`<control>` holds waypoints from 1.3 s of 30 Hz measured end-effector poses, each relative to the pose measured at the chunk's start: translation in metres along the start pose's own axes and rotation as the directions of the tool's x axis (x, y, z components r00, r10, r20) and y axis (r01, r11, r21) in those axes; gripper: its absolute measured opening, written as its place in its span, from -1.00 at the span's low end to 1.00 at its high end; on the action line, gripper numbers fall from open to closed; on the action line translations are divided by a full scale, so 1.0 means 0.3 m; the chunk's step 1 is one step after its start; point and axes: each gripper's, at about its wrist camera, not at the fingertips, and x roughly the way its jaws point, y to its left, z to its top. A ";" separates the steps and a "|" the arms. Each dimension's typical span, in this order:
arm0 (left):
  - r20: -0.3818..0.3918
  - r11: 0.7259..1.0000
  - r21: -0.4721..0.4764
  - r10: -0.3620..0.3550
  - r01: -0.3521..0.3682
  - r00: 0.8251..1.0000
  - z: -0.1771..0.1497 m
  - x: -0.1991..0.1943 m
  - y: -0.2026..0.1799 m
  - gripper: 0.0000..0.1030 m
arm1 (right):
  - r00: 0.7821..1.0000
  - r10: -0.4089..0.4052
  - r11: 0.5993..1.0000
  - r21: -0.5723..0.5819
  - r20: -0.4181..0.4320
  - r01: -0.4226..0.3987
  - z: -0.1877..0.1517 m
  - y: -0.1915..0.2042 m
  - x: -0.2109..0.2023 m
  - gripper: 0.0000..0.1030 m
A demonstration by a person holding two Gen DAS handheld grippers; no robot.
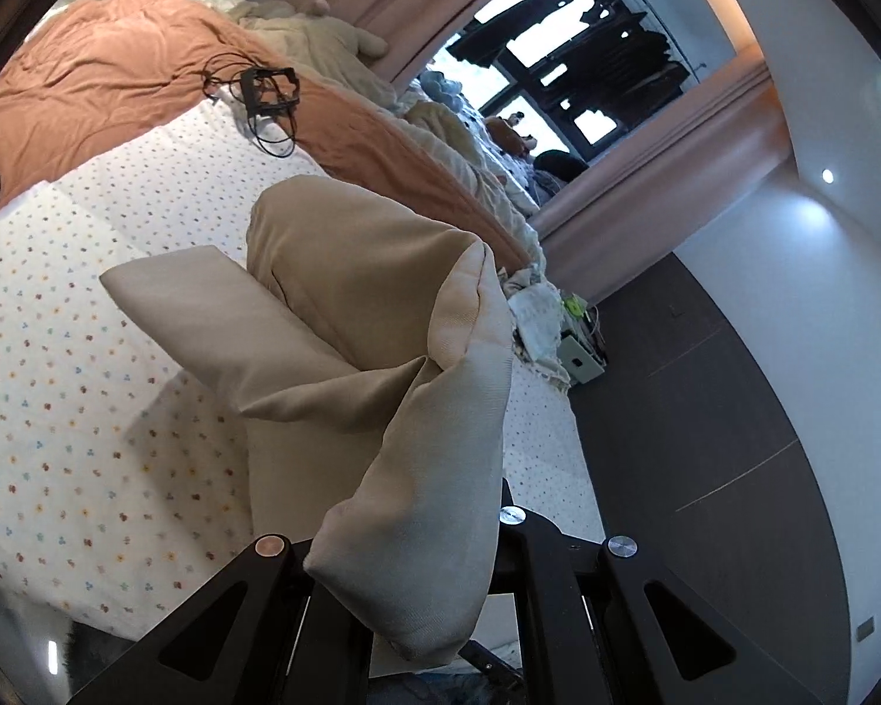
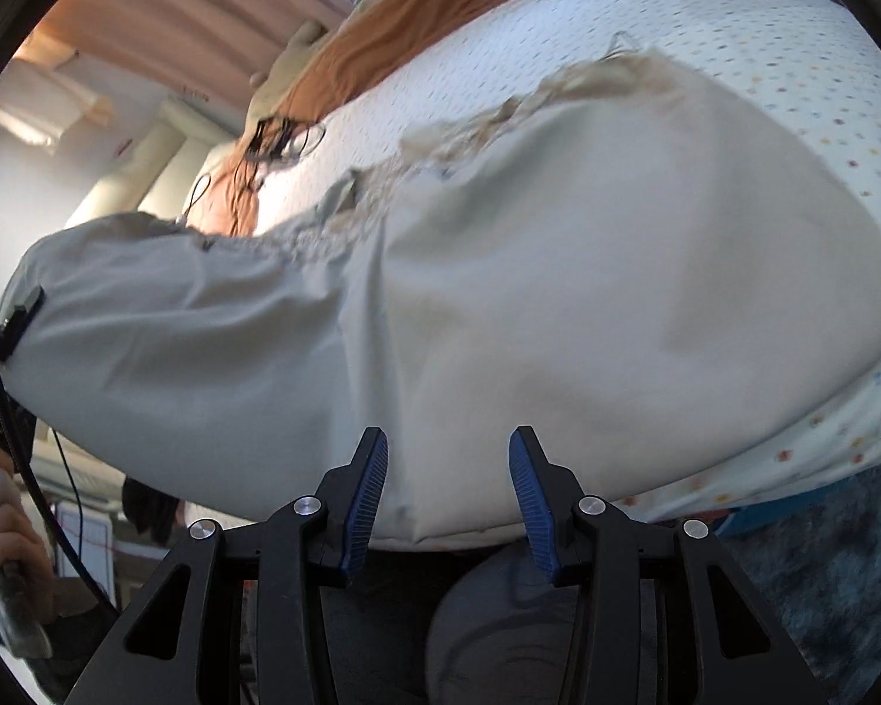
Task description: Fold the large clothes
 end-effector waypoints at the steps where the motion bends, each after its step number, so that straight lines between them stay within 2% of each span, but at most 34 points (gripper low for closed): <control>1: -0.008 1.000 0.007 -0.002 0.002 1.000 -0.004 0.019 -0.020 -0.92 | 1.000 0.000 1.000 0.015 0.014 0.000 0.005 -0.026 -0.021 -0.14; 9: -0.099 0.997 0.083 0.017 -0.009 0.995 -0.050 0.236 -0.187 -0.92 | 0.996 -0.004 0.993 0.117 0.087 -0.006 0.024 -0.232 -0.165 -0.14; 17: -0.227 0.992 0.128 0.032 -0.003 0.973 -0.177 0.495 -0.322 -0.92 | 0.989 -0.048 0.972 0.237 0.139 0.014 0.025 -0.437 -0.281 -0.14; 20: -0.286 0.989 0.146 0.021 0.021 0.958 -0.246 0.585 -0.373 -0.92 | 0.986 -0.060 0.965 0.263 0.154 0.018 0.017 -0.500 -0.324 -0.14; 24: -0.360 0.982 0.188 0.049 0.021 0.932 -0.366 0.692 -0.418 -0.92 | 0.983 -0.071 0.959 0.282 0.168 0.021 0.010 -0.553 -0.359 -0.14; 32: -0.462 0.973 0.232 0.100 0.012 0.881 -0.576 0.819 -0.411 -0.91 | 0.982 -0.091 0.947 0.319 0.167 0.033 -0.016 -0.623 -0.381 -0.14; 37: -0.509 0.975 0.222 0.093 0.026 0.856 -0.647 0.878 -0.396 -0.90 | 0.983 -0.097 0.945 0.326 0.158 0.041 -0.021 -0.643 -0.379 -0.14; 39: -0.534 0.975 0.220 0.098 0.026 0.840 -0.675 0.910 -0.387 -0.85 | 0.983 -0.100 0.945 0.323 0.153 0.046 -0.022 -0.644 -0.379 -0.14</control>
